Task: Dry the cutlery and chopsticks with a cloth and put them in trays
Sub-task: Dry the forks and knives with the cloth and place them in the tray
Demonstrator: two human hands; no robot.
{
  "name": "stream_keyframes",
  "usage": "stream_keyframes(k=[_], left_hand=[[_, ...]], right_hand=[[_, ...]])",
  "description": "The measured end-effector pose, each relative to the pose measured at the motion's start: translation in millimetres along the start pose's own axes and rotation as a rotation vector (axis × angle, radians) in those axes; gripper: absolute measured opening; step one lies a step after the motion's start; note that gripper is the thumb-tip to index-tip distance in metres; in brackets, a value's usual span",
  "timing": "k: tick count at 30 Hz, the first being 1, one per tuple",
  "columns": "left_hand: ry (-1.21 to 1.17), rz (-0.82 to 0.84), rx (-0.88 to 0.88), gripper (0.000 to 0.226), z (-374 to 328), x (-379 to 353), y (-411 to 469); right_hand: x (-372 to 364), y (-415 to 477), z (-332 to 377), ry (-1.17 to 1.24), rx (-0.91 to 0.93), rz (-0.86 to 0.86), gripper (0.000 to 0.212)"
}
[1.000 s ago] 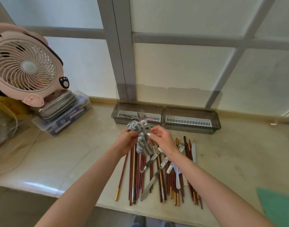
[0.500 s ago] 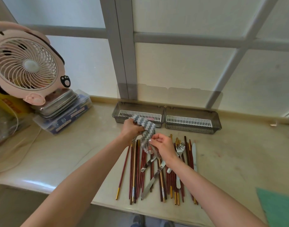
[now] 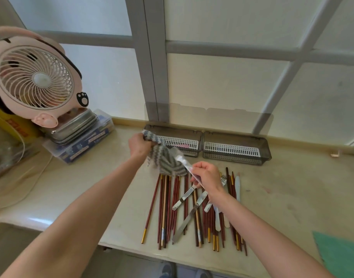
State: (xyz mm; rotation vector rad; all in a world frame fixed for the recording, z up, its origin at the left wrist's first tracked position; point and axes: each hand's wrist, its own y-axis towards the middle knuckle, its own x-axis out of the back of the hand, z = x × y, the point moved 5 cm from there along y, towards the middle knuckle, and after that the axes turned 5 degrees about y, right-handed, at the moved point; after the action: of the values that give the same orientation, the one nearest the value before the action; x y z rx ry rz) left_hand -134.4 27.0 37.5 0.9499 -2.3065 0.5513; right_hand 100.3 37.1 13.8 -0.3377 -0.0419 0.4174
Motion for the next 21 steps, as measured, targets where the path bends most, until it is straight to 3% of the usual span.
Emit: stream_keyframes(k=[4, 8, 11, 15, 17, 21], left_hand=[[0.042, 0.308, -0.032, 0.039, -5, -21, -20], [-0.308, 0.545, 0.023, 0.034, -19, -39, -42], [-0.497, 0.643, 0.033, 0.012, -23, -38, -53], [-0.798, 0.847, 0.009, 0.023, -22, -35, -64], [-0.848, 0.867, 0.027, 0.029, -19, -34, -66], [-0.575, 0.659, 0.057, 0.021, -10, -39, -65]], right_hand=[[3, 2, 7, 0.152, 0.043, -0.008, 0.01], [-16, 4, 11, 0.162, 0.033, 0.026, 0.009], [-20, 5, 6, 0.155, 0.02, -0.037, 0.01], [-16, 8, 5, 0.157, 0.036, -0.12, 0.007], [-16, 9, 6, 0.176, 0.058, -0.132, 0.005], [-26, 8, 6, 0.177, 0.12, -0.084, 0.006]])
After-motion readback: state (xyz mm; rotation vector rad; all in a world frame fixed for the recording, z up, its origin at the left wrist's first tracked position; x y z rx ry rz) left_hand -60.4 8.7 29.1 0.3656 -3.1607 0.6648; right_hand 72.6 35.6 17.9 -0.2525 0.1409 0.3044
